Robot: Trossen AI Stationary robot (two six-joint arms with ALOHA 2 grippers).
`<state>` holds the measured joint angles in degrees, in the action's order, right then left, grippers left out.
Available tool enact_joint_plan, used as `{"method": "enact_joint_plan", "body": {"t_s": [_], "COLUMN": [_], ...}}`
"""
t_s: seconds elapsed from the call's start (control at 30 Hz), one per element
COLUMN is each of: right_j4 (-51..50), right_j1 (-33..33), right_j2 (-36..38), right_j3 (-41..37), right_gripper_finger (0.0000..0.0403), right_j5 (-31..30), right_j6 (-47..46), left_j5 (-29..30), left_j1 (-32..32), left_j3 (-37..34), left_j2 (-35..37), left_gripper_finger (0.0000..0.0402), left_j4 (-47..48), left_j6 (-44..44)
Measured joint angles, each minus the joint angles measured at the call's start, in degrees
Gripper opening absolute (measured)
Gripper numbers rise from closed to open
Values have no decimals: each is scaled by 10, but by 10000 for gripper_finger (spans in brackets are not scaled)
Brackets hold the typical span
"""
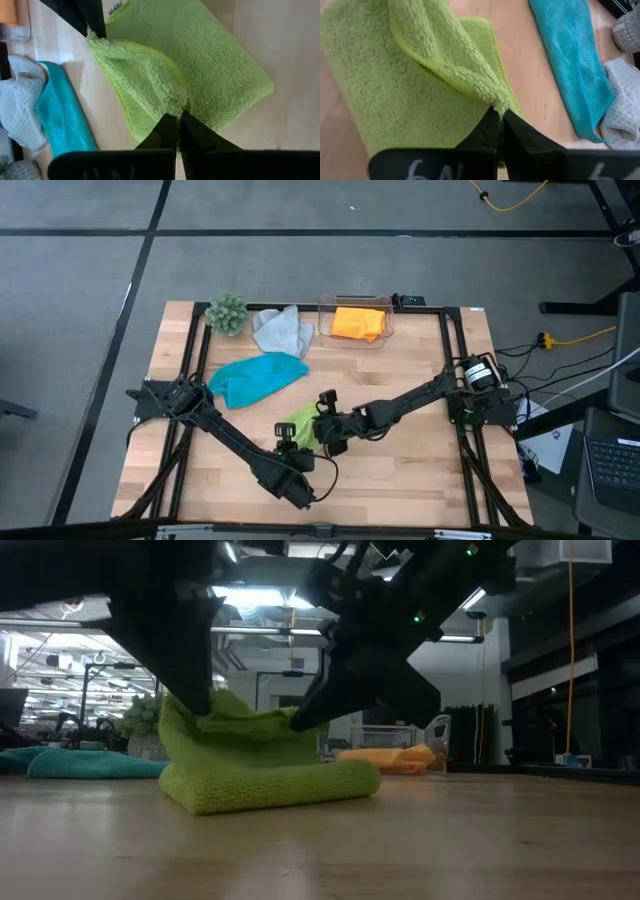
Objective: Fold microfiber towels
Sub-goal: Fold the green microfiber cloth
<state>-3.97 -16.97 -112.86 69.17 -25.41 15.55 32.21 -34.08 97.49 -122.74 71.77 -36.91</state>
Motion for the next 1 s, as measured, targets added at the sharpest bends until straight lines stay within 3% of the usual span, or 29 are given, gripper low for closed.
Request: {"method": "enact_joint_plan", "body": {"t_s": [0.33, 0.5, 0.73, 1.0], "right_j4": [-1, -1, -1, -2], "right_j1": [0, 1, 19, 26], "right_j2": [0, 0, 0, 0], "right_j3": [0, 0, 0, 0], "right_gripper_finger": [11, 15, 72, 129], "right_j5": [-10, -10, -10, -10], "right_j6": [0, 0, -18, -30], "left_j5": [0, 0, 1, 2], "left_j1": [18, 18, 18, 18], "left_j3": [-43, -43, -43, -39], "left_j2": [0, 0, 0, 0], "left_gripper_finger": [1, 25, 65, 75], "left_j4": [0, 0, 0, 60], "left_j6": [-1, -1, -5, -51]}}
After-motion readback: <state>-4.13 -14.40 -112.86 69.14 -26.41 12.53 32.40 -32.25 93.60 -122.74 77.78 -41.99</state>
